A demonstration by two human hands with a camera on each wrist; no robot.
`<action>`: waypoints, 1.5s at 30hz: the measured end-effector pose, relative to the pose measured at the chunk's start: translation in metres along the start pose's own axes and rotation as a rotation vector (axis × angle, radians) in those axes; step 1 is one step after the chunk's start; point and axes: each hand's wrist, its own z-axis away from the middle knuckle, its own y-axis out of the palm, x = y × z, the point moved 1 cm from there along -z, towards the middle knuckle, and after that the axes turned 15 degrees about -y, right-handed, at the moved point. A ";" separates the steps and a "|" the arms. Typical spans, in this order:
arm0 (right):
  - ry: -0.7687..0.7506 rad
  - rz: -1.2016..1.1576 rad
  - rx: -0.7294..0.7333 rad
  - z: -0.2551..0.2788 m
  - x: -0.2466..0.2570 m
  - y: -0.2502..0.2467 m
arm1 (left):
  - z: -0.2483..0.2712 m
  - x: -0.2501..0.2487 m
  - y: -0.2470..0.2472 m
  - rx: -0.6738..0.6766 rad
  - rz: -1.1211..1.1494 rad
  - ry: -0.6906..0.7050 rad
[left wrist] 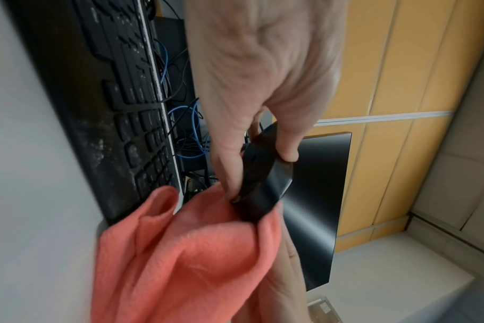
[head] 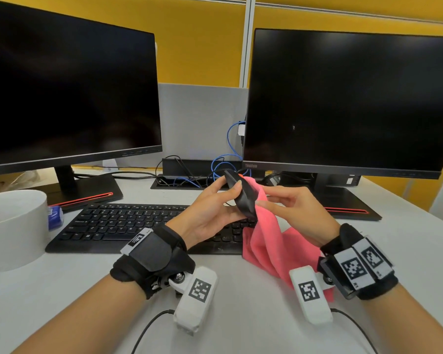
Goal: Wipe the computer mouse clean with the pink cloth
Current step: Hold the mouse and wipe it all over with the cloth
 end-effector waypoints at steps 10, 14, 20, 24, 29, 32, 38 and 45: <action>-0.034 0.076 -0.237 0.000 -0.003 0.005 | 0.003 0.002 0.007 -0.011 0.014 -0.024; -0.069 0.048 -0.354 0.000 -0.001 -0.004 | 0.006 -0.002 0.014 0.029 0.074 0.000; -0.125 -0.048 -0.587 0.000 0.011 -0.006 | 0.007 -0.011 0.006 0.029 0.258 0.058; -0.183 -0.033 -0.683 0.001 0.018 -0.009 | 0.007 -0.009 0.006 -0.014 0.214 0.048; -0.177 -0.035 -0.265 0.000 0.022 0.008 | 0.007 -0.002 0.012 -0.012 0.112 0.065; -0.099 -0.122 -0.184 -0.001 0.020 0.004 | 0.007 -0.003 0.010 -0.031 0.114 0.079; -0.045 -0.194 -0.029 0.000 0.015 -0.008 | 0.007 -0.004 0.008 -0.039 0.095 0.098; -0.087 -0.145 -0.061 0.001 0.020 -0.007 | 0.006 -0.004 0.007 -0.013 0.101 0.094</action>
